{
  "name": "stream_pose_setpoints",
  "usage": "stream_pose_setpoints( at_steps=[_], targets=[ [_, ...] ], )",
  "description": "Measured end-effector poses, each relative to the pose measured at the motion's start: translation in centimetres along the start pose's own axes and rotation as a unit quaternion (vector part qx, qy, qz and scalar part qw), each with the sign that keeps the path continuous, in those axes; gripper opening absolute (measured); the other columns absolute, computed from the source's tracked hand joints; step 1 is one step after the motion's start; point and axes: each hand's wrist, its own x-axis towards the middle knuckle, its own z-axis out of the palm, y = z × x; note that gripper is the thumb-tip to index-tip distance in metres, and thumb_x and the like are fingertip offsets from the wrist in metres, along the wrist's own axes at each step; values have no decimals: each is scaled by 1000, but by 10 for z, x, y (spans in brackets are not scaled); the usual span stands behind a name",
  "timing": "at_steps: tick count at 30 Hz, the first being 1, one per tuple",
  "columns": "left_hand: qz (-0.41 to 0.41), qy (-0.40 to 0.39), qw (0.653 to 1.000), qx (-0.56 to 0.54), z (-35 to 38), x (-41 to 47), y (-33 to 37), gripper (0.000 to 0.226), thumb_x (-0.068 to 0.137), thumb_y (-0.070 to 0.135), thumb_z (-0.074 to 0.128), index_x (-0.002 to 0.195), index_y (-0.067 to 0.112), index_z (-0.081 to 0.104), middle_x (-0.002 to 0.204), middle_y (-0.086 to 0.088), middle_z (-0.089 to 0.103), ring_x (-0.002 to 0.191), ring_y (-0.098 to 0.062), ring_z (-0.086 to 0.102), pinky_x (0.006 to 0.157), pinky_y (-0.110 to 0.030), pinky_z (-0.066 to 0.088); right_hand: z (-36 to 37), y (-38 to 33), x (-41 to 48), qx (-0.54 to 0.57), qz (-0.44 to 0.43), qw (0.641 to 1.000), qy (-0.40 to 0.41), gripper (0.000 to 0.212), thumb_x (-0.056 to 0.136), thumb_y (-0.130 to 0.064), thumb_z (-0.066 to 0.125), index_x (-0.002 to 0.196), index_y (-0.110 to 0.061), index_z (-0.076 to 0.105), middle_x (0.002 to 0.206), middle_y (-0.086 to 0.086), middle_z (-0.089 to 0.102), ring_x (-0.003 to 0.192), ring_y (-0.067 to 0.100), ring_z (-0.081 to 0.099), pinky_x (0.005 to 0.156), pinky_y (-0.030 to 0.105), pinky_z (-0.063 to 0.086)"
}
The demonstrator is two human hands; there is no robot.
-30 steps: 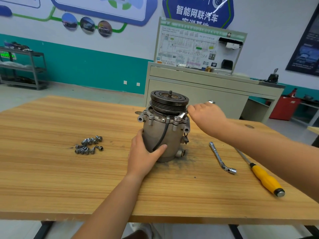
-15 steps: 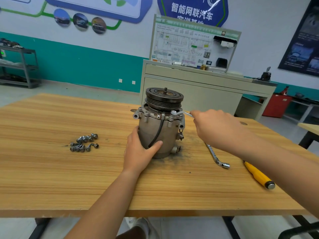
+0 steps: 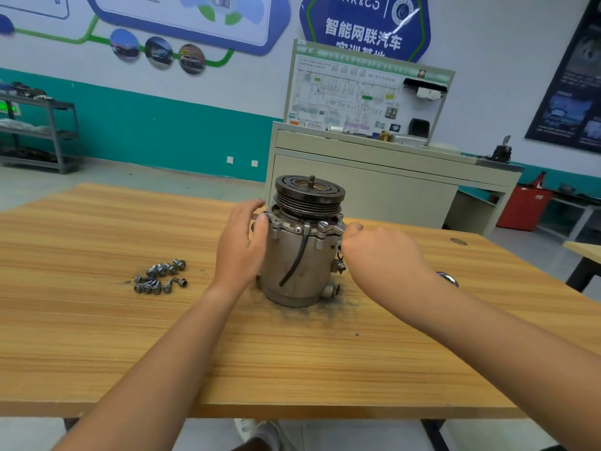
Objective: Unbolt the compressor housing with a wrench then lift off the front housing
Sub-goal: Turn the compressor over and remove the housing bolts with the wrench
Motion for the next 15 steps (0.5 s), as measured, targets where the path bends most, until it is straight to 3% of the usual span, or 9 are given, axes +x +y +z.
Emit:
stream_pose_setpoints(
  at_steps=[2,4,7,10,13,15],
  targets=[
    [30,-60,996,51,-1,10,-4,21,98,17,41,113,18,56,103,11,52,90,3,48,73,1,34,4,1,0,17,5,1000,8,47,86,7,42,132,10,30,85,10,53,90,30,62,54,31,35],
    [48,-67,992,91,-1,16,-5,23,98,18,40,111,13,59,100,9,52,85,4,44,67,-7,33,5,0,-1,30,9,999,12,51,86,6,43,134,10,26,102,14,61,94,30,62,60,31,35],
    [49,-67,989,125,-1,20,-3,30,99,19,38,115,7,60,108,2,56,93,1,43,77,-14,31,8,0,-1,45,19,999,8,52,87,5,41,135,10,22,114,17,59,101,33,60,63,32,36],
    [63,-78,985,141,-4,13,0,33,100,18,37,121,3,58,121,-6,56,102,-7,48,83,-17,31,11,1,-2,44,18,999,13,51,87,5,39,135,10,22,114,17,60,100,32,61,64,32,35],
    [82,-93,977,171,-4,4,2,40,99,23,33,125,2,54,127,-10,53,112,-21,51,89,-29,38,12,2,-3,40,17,999,20,51,88,5,39,135,10,22,115,17,60,100,31,61,64,32,34],
    [73,-98,978,170,-4,5,2,41,99,25,33,126,3,53,128,-10,52,114,-21,50,89,-28,37,12,1,-3,36,22,999,18,53,87,6,39,137,11,20,115,18,59,100,33,61,63,32,35]
  ],
)
